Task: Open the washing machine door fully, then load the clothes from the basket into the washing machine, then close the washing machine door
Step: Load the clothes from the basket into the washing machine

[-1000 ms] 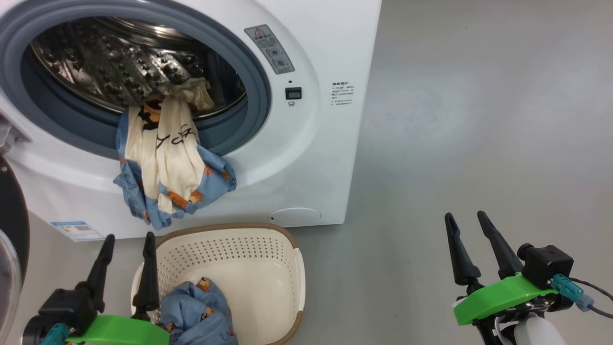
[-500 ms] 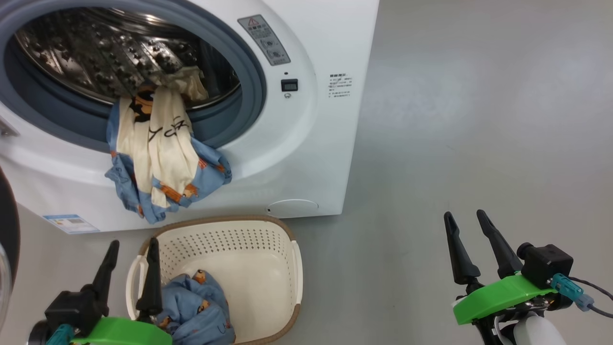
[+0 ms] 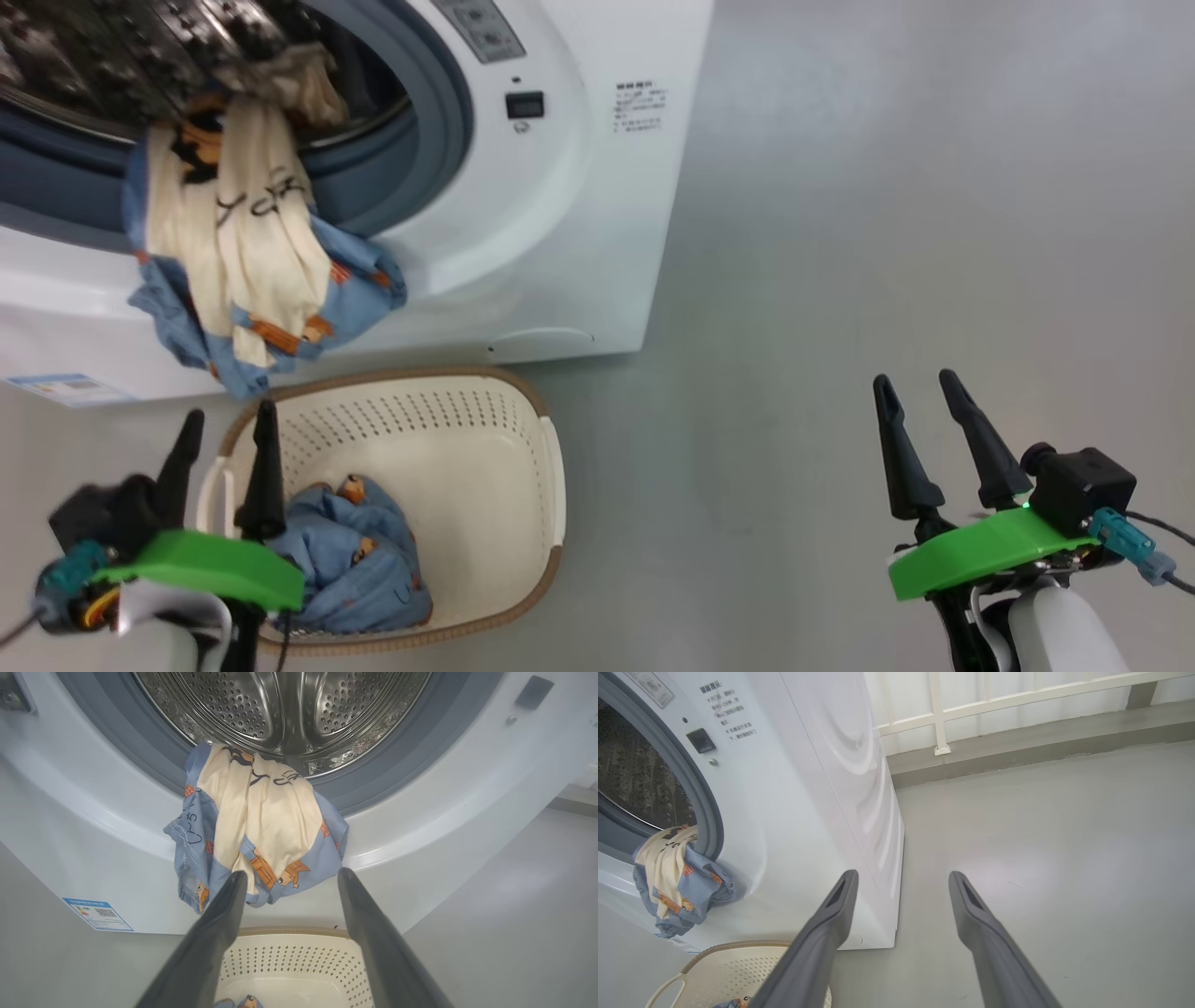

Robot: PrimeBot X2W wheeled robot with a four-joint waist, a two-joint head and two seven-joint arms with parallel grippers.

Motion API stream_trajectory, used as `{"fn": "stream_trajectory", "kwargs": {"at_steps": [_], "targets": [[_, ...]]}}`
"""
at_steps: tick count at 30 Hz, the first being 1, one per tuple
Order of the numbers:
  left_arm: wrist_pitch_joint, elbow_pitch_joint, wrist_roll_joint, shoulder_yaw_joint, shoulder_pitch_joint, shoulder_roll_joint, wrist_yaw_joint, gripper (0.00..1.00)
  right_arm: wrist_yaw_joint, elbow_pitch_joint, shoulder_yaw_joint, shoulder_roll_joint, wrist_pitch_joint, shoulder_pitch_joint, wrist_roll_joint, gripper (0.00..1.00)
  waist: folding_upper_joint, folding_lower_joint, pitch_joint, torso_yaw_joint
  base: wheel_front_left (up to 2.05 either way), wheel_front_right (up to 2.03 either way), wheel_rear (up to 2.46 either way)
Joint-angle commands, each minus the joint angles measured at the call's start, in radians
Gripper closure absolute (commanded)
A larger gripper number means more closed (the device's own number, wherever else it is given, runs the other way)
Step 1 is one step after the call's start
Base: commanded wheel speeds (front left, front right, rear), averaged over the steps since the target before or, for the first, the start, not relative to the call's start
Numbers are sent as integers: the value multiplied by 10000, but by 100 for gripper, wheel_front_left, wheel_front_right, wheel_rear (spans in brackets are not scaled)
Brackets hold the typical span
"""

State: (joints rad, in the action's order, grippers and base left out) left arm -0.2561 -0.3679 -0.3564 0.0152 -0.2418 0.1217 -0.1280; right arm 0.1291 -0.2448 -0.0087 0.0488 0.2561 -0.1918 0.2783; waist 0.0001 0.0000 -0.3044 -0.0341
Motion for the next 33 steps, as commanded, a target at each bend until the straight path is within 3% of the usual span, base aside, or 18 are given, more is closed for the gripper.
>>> {"fn": "stream_trajectory", "kwargs": {"at_steps": [1, 21, 33], "targets": [[-57, -252, -257, -248, -617, 434, -26, 0, 16, 313, 221, 14, 57, -231, -172, 0, -1, 0, -738, -279, 0, 0, 0], [-57, -4533, -785, -17, -4366, 1872, 3, 0, 16, 765, 469, 14, 57, -691, -29, 0, -1, 0, -2391, -1255, 0, 0, 0], [-57, -6479, -710, -294, -6094, 2220, 57, 0, 16, 914, 502, 14, 57, -797, 65, 0, -1, 0, -2847, -1555, 0, 0, 0]]}}
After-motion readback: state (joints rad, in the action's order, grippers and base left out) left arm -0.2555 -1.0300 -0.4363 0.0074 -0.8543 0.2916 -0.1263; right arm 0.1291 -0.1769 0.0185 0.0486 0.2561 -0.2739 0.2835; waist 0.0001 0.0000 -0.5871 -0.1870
